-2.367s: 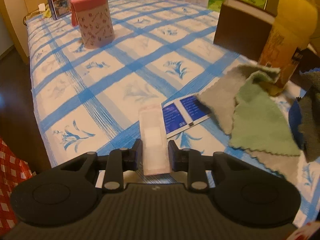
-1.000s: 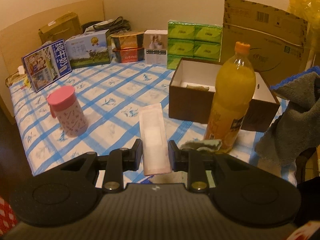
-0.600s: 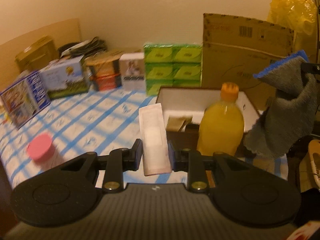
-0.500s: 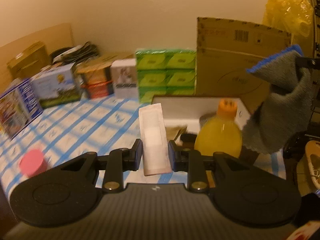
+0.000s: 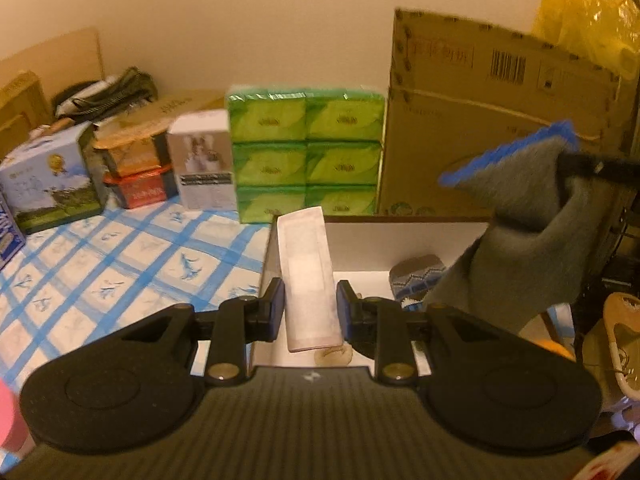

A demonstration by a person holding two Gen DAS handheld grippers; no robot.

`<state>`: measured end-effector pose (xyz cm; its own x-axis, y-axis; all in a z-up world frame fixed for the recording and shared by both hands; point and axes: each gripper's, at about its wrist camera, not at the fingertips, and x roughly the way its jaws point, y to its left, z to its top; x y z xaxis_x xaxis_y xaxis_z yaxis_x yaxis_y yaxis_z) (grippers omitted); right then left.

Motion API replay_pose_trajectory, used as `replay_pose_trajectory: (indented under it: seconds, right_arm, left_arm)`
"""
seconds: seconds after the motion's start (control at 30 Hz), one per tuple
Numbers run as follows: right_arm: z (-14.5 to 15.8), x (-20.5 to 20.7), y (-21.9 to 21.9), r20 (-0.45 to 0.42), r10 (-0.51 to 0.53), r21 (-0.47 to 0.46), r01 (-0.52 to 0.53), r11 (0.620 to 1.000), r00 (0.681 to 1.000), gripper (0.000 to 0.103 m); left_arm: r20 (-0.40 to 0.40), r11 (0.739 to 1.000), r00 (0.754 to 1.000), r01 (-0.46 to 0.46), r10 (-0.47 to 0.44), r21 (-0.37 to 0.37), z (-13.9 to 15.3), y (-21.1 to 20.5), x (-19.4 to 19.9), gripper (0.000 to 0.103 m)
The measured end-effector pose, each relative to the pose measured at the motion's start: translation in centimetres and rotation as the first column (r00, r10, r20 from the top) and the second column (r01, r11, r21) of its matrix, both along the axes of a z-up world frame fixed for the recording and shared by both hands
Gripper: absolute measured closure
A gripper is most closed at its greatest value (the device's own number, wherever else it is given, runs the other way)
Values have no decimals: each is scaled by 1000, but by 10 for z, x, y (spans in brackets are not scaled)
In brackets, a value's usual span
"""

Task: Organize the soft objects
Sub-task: 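Carry the grey and blue cloths in the right gripper to the white box, then open the right gripper to drop the cloths into the box, then move the right gripper back from the box to the green towel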

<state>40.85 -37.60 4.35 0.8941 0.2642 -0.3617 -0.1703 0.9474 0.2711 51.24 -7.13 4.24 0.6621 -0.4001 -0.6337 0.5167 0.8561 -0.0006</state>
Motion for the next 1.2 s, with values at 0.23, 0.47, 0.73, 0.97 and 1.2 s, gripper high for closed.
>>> replay_pose_trajectory:
  seconds: [0.23, 0.47, 0.73, 0.97, 1.2]
  right_arm:
    - [-69, 54, 12, -223, 19, 25, -14, 1000, 975, 51]
    - [-97, 71, 7, -296, -1, 55, 18, 998, 955, 37]
    - [-110, 54, 7, -321, 8, 58, 11, 998, 947, 37]
    - [-96, 14, 4, -293, 3, 36, 8, 999, 956, 37]
    - [-76, -42, 6, -261, -12, 43, 24, 999, 965, 37]
  left_arm:
    - [-90, 998, 995, 56, -52, 41, -45, -32, 41, 78]
    - [-156, 989, 982, 122, -108, 82, -82, -55, 59, 77]
    - [-134, 985, 983, 139, -124, 104, -91, -62, 60, 45]
    - [-133, 997, 991, 12, -2, 72, -74, -15, 45, 45]
    - [-91, 995, 992, -81, 85, 50, -39, 40, -11, 46]
